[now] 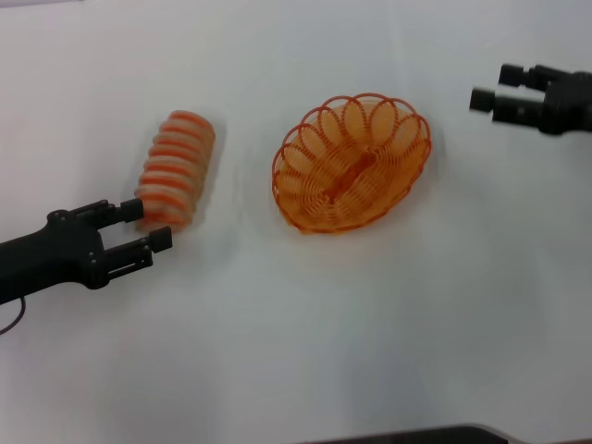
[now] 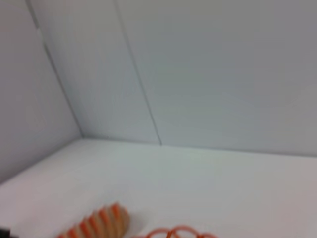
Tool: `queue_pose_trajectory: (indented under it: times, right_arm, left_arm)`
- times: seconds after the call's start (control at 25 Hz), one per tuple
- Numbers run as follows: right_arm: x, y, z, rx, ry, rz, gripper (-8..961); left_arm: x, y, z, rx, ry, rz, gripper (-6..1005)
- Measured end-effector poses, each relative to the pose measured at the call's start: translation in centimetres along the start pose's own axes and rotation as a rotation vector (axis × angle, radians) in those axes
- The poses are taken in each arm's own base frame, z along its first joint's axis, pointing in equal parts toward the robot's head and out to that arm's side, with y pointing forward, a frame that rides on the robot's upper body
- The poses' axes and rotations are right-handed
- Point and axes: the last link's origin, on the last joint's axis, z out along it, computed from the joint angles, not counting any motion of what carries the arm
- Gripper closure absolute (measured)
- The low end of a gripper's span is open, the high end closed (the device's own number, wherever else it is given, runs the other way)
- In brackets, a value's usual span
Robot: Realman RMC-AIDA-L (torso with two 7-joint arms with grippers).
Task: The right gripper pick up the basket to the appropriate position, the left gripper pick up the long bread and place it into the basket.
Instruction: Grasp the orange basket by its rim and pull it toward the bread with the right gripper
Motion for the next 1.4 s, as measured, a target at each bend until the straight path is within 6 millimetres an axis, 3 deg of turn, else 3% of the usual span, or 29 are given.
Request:
queue_pose_trajectory:
  times: [0.36,0.56,0.76,1.04,1.4]
  right_arm:
    - [-5.2,-2.1,3.6,0.065,-0.007,0.301,94]
    - [-7.0,-3.1,4.8,0.125,0.034,0.409,95]
    - [-7.6,-3.6,7.0,0.211,0.173,0.438,96]
    - [-7.7,-2.1,10.5,0.218,0.366,0.388,97]
    - [-7.1,-0.3,12.5,0.214,0.539,0.288,96]
  left_arm:
    - [0.9,0.4,-0.1,-0.004,0.095,0.023,324]
    - [1.3,0.4,-0.3,0.005,0.141,0.034,324]
    - [1.6,0.3,-0.3,0.013,0.153,0.037,323]
    - [1.8,-0.2,0.0,0.039,0.154,0.042,323]
    - [1.9,-0.5,-0.1,0.057,0.144,0.055,323]
